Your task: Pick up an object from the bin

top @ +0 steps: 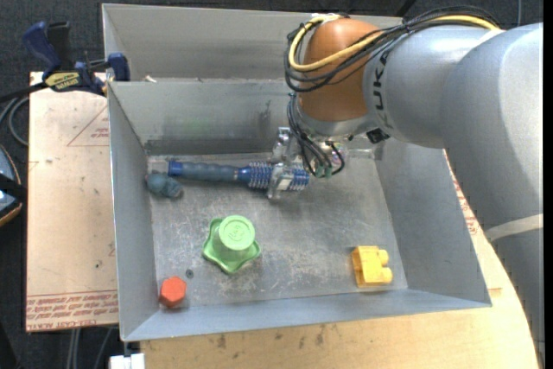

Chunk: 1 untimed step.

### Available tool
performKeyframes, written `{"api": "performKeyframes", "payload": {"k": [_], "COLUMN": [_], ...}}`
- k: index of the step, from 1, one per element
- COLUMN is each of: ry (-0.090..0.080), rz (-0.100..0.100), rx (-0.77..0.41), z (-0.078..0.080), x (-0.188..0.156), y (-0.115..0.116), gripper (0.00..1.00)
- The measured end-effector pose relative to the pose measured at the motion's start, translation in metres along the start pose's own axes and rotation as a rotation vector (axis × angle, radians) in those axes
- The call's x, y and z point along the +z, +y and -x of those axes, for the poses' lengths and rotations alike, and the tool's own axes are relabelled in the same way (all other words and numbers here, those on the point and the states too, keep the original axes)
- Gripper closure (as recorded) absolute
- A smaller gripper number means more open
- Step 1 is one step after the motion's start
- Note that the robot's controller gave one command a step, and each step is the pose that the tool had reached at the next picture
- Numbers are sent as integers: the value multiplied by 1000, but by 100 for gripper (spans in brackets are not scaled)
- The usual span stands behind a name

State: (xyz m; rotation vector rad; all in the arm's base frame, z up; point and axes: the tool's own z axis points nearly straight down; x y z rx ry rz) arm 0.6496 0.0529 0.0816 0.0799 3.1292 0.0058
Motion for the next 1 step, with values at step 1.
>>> {"api": "performKeyframes", "payload": {"k": [1], "ry": [2], "rz": [-3], "rx": [24], "z": [-7], "x": [-167], "y": [-30], "gripper": [100]}}
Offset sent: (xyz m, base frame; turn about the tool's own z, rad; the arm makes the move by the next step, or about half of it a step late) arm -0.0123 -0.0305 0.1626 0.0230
